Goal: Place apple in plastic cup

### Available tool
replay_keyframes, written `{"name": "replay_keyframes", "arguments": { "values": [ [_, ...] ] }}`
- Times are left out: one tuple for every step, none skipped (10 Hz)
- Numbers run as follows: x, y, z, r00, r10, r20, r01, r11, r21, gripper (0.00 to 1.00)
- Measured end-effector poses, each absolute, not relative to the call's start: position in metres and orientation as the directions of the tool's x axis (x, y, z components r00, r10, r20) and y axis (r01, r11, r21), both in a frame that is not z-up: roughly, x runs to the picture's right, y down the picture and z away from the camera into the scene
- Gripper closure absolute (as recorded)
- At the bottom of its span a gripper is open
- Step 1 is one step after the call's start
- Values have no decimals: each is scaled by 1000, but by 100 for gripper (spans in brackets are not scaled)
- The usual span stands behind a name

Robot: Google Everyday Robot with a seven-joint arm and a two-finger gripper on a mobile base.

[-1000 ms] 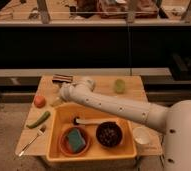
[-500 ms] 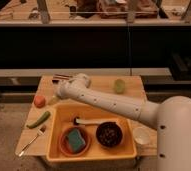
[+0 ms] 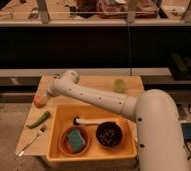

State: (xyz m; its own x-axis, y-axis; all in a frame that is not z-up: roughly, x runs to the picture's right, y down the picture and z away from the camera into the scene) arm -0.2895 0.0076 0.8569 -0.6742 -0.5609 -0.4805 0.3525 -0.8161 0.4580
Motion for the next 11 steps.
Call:
{"name": "replay_keyframes", "arguments": {
  "values": [
    [-295, 14, 869, -671, -570, -474, 369, -812, 452, 20],
    [-297, 17, 880, -669, -579, -466, 387, -807, 446, 20],
    [-298, 18, 886, -668, -584, -461, 399, -804, 441, 20],
    [-300, 21, 892, -667, -588, -457, 405, -802, 440, 20],
    [-306, 22, 895, -667, -589, -455, 405, -800, 442, 20],
    [-311, 23, 898, -671, -588, -452, 402, -800, 445, 20],
    [-315, 24, 901, -674, -586, -450, 397, -800, 449, 20],
    [-323, 27, 905, -678, -586, -445, 389, -799, 459, 20],
    [-329, 29, 907, -680, -585, -442, 383, -797, 467, 20],
    [-333, 32, 913, -682, -587, -436, 380, -794, 475, 20],
    [-336, 34, 918, -683, -591, -429, 379, -789, 484, 20]
  ]
}}
